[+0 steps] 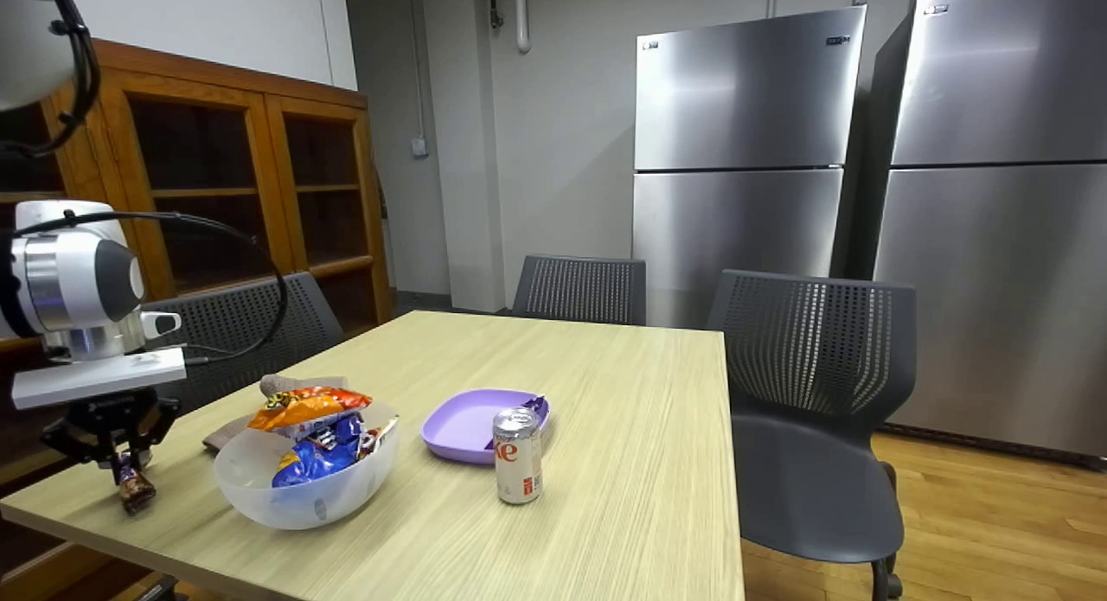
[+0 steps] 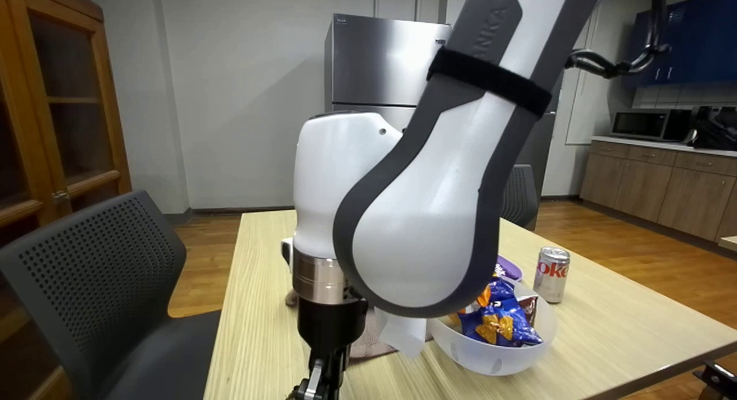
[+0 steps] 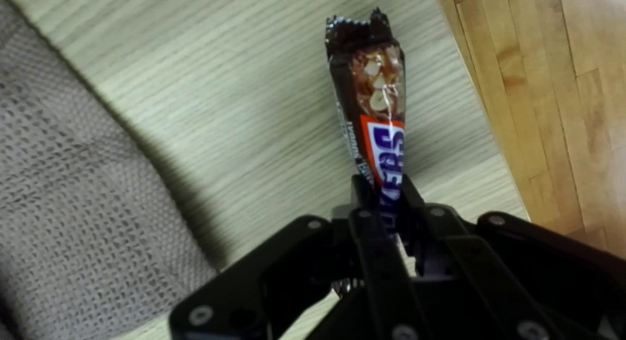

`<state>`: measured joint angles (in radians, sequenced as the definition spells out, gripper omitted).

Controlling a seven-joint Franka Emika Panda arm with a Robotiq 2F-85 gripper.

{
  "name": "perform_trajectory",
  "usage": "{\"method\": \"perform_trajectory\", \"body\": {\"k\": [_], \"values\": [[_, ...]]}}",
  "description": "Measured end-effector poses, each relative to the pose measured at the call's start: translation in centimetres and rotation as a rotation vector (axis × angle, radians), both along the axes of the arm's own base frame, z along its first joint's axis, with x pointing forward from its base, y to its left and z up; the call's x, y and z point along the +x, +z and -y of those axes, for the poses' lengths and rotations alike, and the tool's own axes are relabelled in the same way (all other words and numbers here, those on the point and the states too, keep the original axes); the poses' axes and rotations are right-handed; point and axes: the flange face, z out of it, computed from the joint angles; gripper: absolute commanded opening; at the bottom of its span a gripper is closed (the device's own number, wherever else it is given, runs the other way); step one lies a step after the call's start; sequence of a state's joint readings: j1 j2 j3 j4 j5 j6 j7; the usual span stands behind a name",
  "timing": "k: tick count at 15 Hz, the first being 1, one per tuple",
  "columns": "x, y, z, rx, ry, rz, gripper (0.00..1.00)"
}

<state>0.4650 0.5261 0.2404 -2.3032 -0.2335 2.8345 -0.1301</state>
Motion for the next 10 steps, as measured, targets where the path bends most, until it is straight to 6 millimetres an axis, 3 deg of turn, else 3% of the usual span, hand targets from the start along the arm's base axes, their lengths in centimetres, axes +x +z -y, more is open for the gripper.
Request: {"method": "perform_trajectory", "body": {"k": [5,10], "values": [[1.4,3.8,-0.1,0.051,-0.032,0.039,0.04],[4.0,8.0,1.9,0.060,-0.125,0.067,0.04]]}}
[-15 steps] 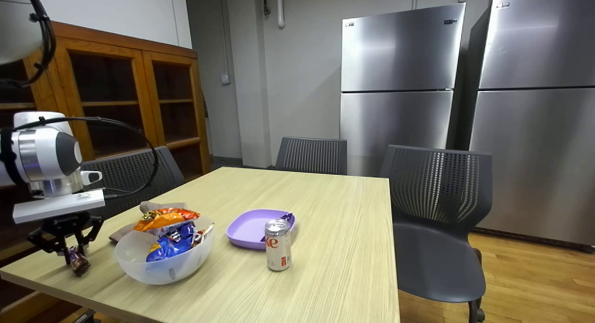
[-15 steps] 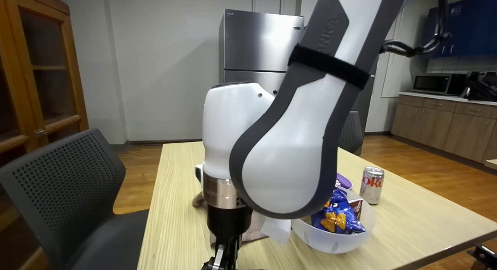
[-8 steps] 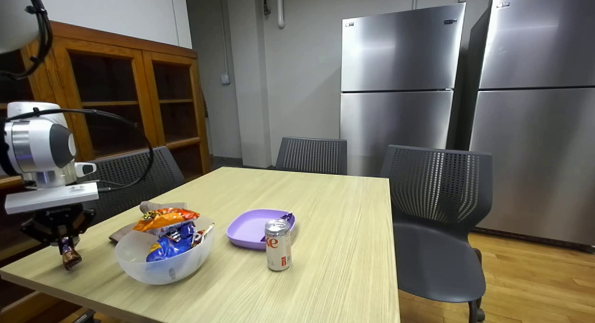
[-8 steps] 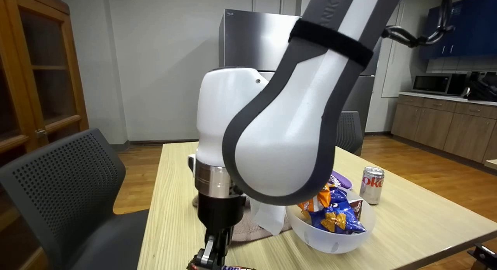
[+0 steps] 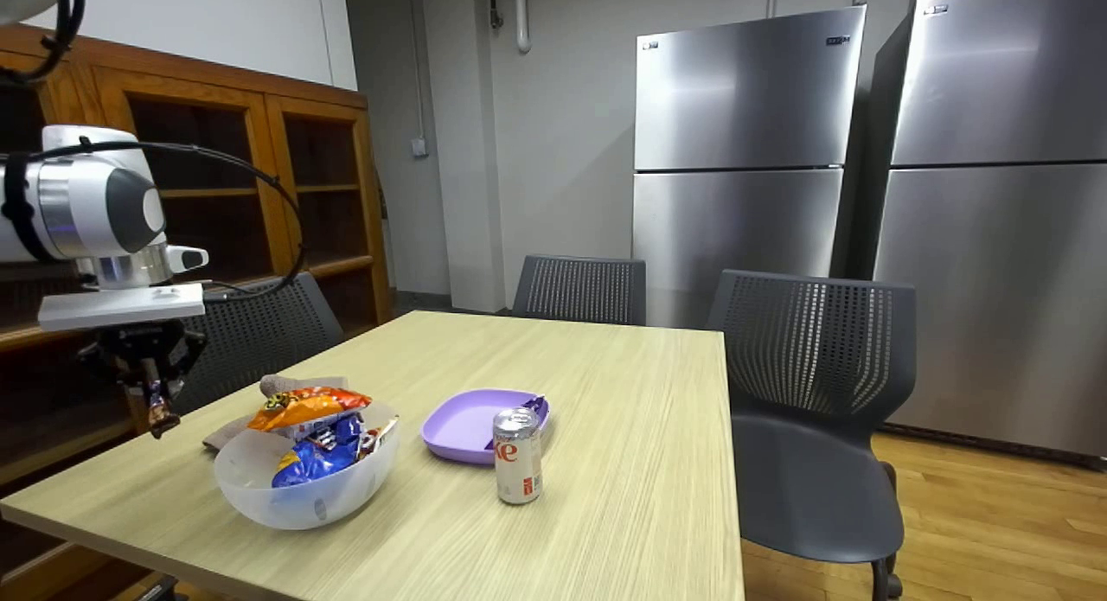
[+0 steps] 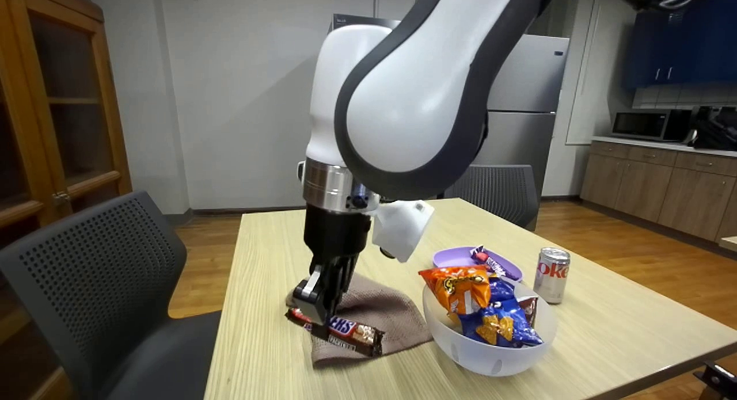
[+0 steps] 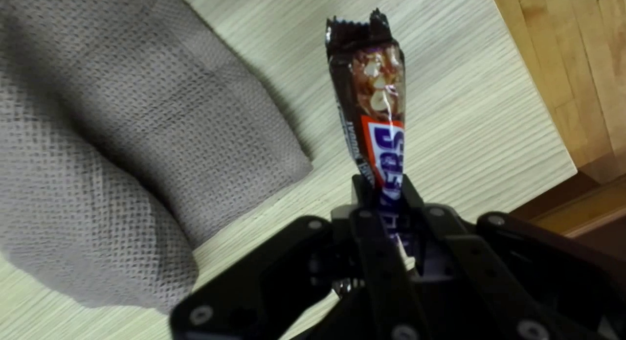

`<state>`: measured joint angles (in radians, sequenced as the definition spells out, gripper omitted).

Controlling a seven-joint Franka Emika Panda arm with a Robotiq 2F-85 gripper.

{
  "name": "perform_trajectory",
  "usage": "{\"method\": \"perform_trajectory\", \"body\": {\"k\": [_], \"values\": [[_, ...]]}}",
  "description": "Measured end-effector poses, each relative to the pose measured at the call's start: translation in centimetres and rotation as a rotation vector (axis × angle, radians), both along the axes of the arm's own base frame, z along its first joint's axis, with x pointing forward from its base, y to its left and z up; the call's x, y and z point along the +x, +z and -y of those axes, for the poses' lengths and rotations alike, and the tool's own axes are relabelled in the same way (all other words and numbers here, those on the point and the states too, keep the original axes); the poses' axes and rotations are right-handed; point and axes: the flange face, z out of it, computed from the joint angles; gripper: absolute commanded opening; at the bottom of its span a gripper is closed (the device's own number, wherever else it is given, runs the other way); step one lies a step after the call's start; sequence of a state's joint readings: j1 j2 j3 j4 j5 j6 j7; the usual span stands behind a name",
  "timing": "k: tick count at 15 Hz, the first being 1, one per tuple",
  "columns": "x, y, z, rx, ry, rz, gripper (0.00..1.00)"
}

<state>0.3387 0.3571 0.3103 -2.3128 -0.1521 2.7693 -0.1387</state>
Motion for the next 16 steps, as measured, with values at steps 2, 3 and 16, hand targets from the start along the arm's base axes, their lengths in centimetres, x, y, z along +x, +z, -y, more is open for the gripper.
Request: {"method": "perform_trajectory", "body": {"k": [2,3,16], "values": [[1.0,1.5,1.1,-0.004,-0.031,0.006,0.04],[1.4,2.2,1.6,-0.009,-0.046,0.009,0.04],[7.2,7.8,11.9,-0.005,-0.276,0.028,0.04]]}}
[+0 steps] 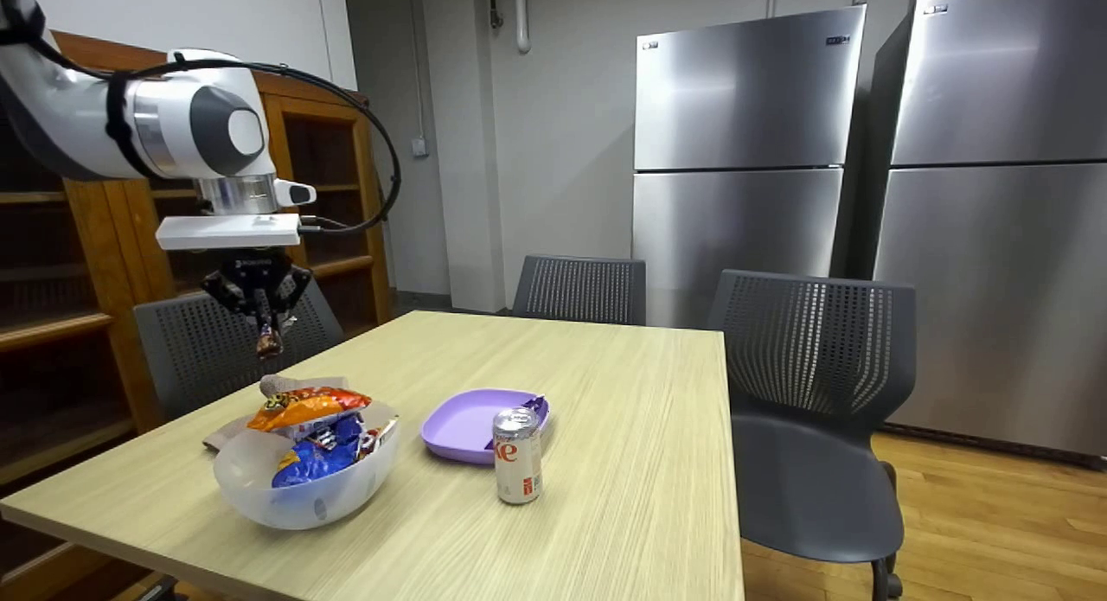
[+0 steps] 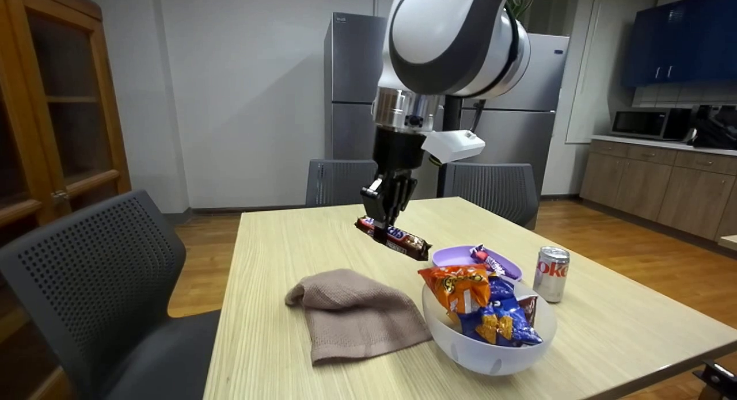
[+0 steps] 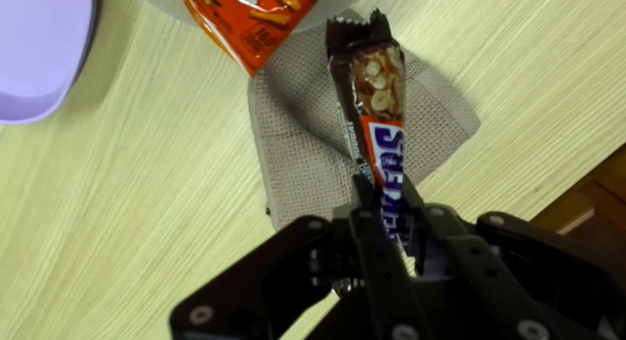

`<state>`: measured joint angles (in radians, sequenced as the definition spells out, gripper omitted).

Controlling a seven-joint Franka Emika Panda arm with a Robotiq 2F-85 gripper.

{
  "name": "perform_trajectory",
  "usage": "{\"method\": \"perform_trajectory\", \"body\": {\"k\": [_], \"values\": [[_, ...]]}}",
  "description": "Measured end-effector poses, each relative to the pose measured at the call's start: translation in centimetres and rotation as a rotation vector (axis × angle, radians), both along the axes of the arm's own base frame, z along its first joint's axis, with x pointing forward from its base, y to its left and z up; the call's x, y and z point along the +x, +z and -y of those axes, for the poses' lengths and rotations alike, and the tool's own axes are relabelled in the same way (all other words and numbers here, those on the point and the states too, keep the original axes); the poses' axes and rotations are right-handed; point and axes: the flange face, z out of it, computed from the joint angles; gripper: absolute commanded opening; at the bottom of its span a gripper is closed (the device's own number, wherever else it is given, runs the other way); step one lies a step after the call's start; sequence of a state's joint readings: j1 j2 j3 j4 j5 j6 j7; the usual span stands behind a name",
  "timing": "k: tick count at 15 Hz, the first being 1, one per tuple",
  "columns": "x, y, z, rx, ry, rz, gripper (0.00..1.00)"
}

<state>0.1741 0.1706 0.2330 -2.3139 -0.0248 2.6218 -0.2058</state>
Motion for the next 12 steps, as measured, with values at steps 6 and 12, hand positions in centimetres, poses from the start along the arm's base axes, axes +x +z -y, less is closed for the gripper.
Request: {"method": "perform_trajectory", "body": {"k": [6,12], "values": [[2.7,0.3,7.7,0.001,-0.072,0.006,0.04],[4.7,-0.7,15.1,-0.011,-0.140,-0.001,0.04]]}}
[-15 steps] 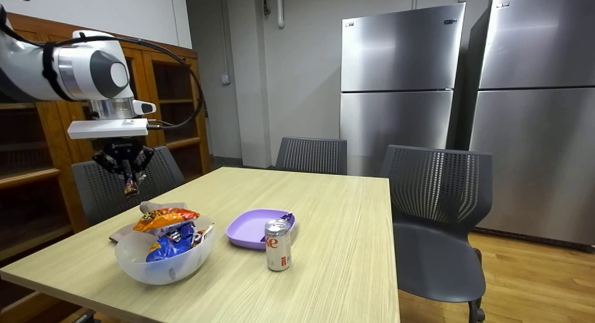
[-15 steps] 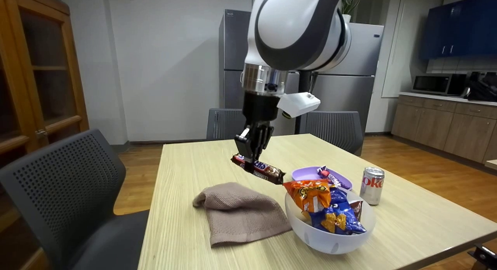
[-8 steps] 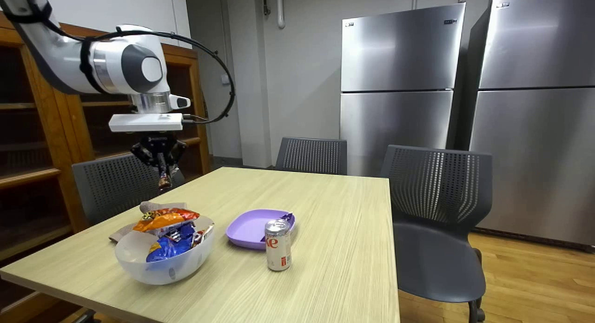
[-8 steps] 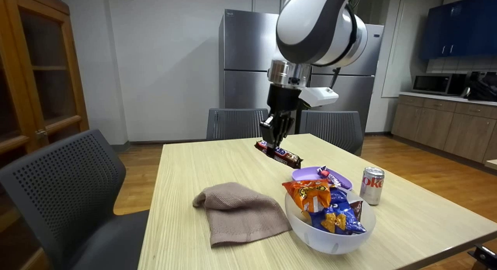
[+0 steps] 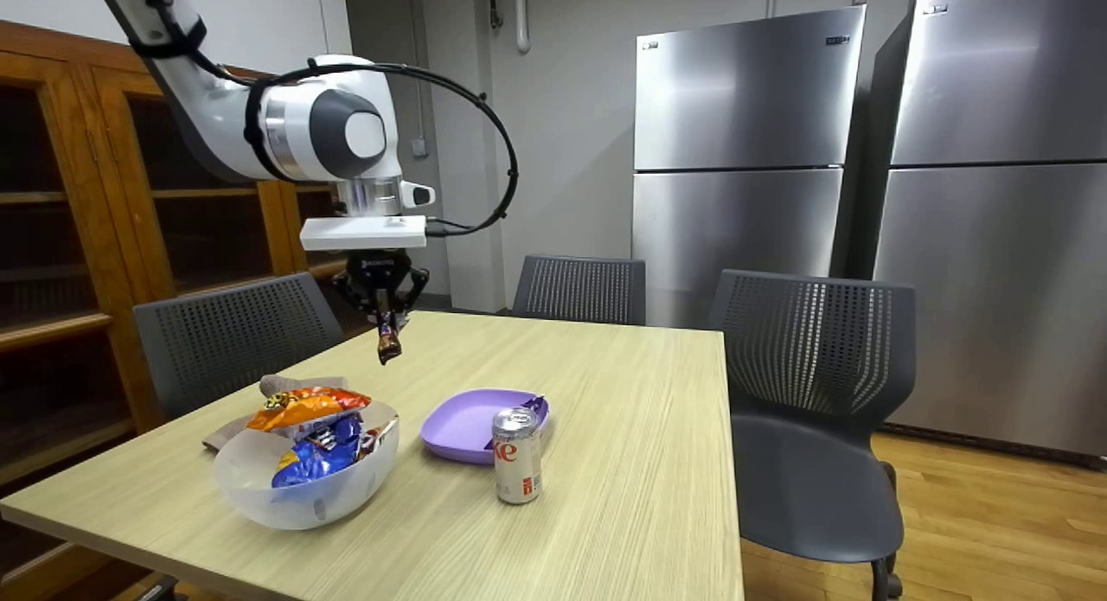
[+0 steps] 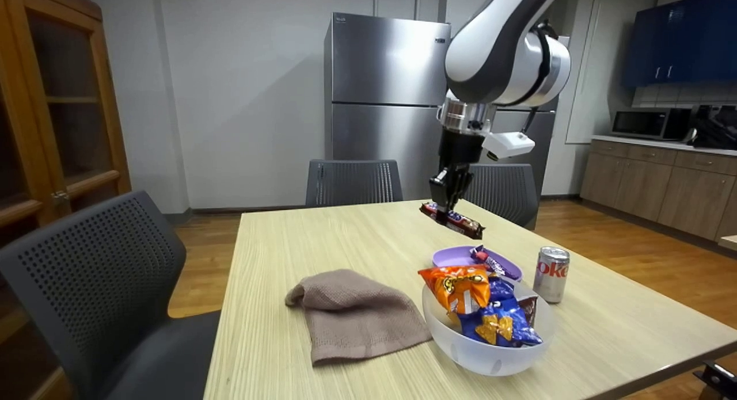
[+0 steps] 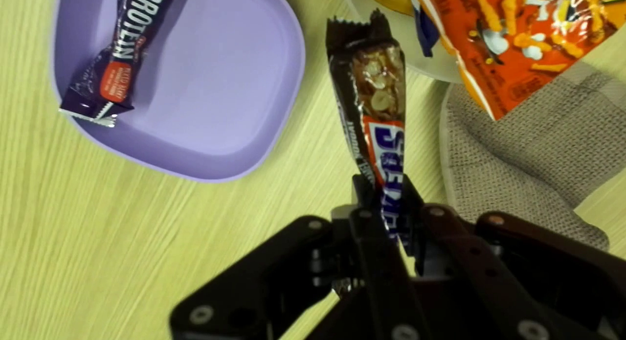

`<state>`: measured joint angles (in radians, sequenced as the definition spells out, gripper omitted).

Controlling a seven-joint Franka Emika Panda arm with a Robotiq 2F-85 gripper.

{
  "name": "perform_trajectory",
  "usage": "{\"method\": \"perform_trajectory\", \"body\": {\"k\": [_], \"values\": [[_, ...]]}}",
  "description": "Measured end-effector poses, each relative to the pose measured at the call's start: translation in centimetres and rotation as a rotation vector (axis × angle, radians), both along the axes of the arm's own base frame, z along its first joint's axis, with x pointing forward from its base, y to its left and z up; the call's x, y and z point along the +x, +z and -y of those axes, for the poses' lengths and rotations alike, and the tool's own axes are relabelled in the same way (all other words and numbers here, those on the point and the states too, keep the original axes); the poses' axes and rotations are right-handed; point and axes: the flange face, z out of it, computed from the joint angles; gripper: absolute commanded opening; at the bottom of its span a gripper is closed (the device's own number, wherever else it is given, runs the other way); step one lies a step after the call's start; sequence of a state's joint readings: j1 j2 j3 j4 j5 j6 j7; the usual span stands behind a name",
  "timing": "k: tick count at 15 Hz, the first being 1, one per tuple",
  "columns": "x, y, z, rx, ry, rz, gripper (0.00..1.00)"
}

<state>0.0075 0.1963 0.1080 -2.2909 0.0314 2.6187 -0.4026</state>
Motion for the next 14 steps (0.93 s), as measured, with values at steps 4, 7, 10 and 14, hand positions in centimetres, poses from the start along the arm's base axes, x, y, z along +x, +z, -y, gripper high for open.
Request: {"method": "perform_trajectory", "body": {"k": [4,7,10,14], "values": [[1.1,-1.6,3.3,0.016,-0.067,-0.020,0.04],[2.0,-3.3,5.3,0.034,-0.125,-0.038,0.04],[3.1,-5.0,7.2,0.043,-0.167,-0.052,0.04],[4.9,-7.2,9.4,0.047,-0.209,-0.060,0.04]]}}
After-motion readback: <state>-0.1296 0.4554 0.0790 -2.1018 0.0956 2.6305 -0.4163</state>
